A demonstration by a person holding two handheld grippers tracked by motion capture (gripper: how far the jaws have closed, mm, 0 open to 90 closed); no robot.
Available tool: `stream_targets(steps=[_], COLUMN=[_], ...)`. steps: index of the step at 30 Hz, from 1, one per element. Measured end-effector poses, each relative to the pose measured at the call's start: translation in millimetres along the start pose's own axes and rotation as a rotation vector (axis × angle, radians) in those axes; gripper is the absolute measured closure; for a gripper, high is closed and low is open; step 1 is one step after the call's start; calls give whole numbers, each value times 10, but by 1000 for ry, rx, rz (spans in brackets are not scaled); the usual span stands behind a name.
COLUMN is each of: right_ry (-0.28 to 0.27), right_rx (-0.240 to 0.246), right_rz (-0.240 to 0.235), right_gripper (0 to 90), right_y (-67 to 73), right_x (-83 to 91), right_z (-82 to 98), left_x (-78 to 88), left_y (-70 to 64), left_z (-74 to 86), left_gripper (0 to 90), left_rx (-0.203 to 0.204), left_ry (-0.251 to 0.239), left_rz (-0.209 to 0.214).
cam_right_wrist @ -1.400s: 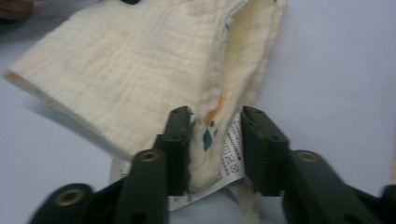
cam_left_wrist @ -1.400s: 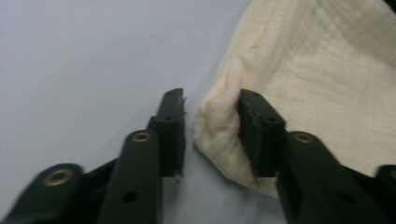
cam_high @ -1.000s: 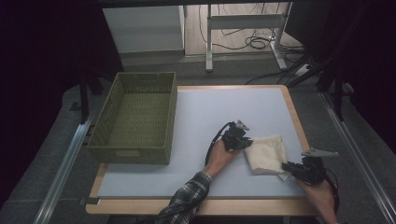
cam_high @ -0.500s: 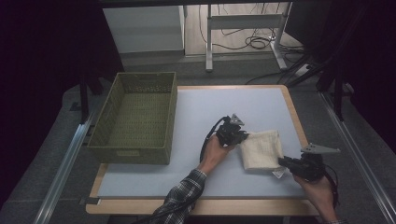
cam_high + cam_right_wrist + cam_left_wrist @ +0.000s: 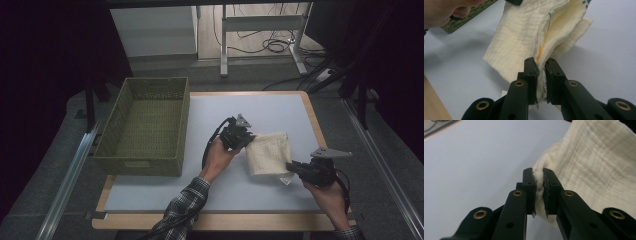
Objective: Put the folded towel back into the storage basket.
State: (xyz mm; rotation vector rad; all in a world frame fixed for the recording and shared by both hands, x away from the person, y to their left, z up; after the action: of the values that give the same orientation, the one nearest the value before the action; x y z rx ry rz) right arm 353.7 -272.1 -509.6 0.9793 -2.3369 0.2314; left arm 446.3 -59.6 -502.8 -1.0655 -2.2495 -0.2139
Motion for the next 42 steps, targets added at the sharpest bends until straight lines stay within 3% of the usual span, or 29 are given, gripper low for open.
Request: stream_targets(steps=[15, 23, 38, 42], right_ry=[4, -7, -23, -33], right_rx=[65, 87, 95, 117], right_rz=[-52, -72, -120, -119], right_gripper=[800, 799, 802, 806], right_y=[225, 346, 527, 588], right_x=[-313, -409, -651, -717], right_z=[-407, -618, -998, -1126], left_x=[481, 702, 1066, 1195], left_y=[300, 409, 704, 789], left_z=[-54, -129, -192, -208], left_gripper=[812, 810, 810, 810], left_rx=[-15, -69, -66, -64], left_ry=[13, 42, 33, 28], left_rz=[-134, -228, -311, -332])
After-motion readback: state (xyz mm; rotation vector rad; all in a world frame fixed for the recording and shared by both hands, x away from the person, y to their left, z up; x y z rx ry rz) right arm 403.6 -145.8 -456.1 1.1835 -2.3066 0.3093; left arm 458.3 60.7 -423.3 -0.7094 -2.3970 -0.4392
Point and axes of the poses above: each handheld gripper's, and its own axes: x roughly backward along the jaws, z roughly out of its underside, y roughly to its left, the point moved 6 cm from there along -x, roughly forward along the jaws, and after that the axes turned 7 degrees about x, right-handed, at the moved point
